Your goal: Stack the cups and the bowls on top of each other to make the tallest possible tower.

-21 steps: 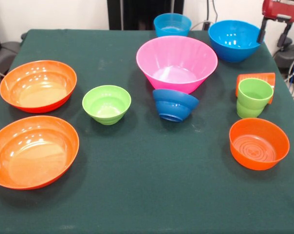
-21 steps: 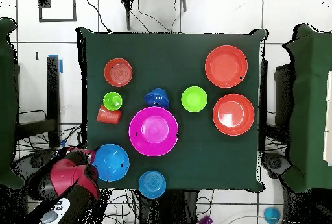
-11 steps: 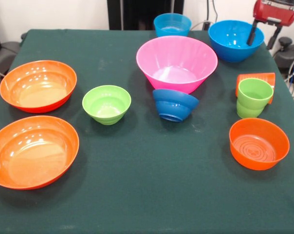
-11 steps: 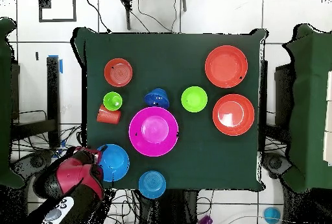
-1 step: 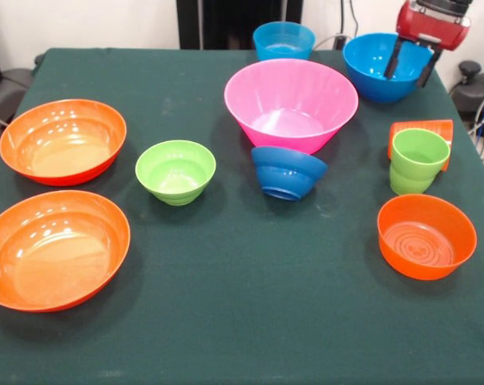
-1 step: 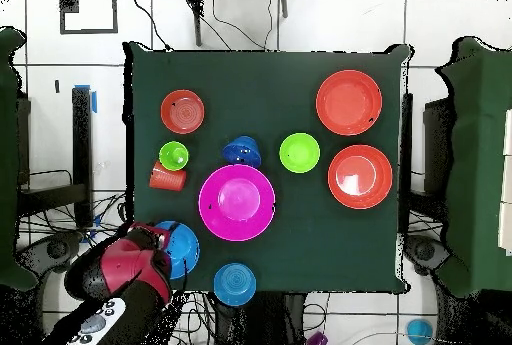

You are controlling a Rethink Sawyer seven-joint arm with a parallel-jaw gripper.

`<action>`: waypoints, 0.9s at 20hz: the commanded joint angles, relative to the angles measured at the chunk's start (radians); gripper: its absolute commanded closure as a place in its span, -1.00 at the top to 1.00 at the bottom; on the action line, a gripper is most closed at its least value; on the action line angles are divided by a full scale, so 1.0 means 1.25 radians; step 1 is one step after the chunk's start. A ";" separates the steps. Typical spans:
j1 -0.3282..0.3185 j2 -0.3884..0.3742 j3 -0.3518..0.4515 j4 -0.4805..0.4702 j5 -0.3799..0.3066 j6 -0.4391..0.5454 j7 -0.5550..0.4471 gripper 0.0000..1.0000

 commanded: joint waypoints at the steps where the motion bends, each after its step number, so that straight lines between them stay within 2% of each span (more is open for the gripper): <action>1: -0.039 0.020 0.058 0.020 -0.037 0.010 0.086 1.00; 15: -0.069 0.023 0.070 -0.004 -0.052 0.025 0.060 1.00; 16: -0.072 0.022 0.073 -0.003 -0.055 0.028 0.061 -1.00; 18: -0.072 0.022 0.072 -0.002 -0.058 0.020 0.062 -1.00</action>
